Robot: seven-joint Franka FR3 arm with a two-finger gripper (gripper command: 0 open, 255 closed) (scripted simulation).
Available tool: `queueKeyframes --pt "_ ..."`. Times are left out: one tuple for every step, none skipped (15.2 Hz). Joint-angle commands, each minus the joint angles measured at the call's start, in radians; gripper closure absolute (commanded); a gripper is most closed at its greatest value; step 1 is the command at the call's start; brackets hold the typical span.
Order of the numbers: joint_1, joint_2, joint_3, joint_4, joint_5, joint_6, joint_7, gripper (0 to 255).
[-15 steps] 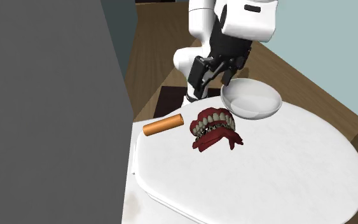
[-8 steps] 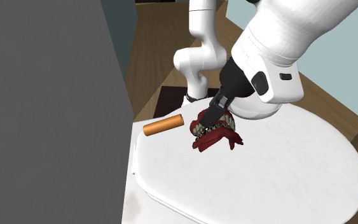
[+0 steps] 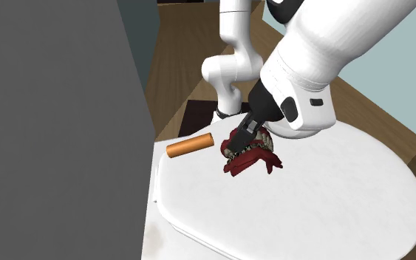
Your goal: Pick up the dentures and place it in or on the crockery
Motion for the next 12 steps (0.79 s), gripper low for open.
queueKeyframes --pt "0.0 0.0 0.0 -0.001 0.0 0.001 0.0 0" --pt "0.0 0.0 0.0 -0.001 0.0 0.001 0.0 0" --pt "0.0 0.0 0.0 -0.001 0.0 0.001 0.0 0" --pt "0.0 0.0 0.0 -0.001 0.0 0.001 0.0 255" --pt "0.0 0.0 0.0 -0.001 0.0 0.001 0.0 255" --pt "0.0 0.0 0.0 -0.001 0.0 0.001 0.0 255" --pt "0.0 0.0 0.0 -0.001 0.0 0.001 0.0 255" --pt "0.0 0.0 0.0 -0.001 0.0 0.001 0.0 255" --pt "0.0 0.0 0.0 -0.001 0.0 0.001 0.0 255" --pt "0.0 0.0 0.0 0.0 0.0 0.001 0.0 255" --pt "0.0 0.0 0.0 -0.001 0.0 0.001 0.0 255" --pt "0.0 0.0 0.0 -0.001 0.0 0.001 0.0 255"
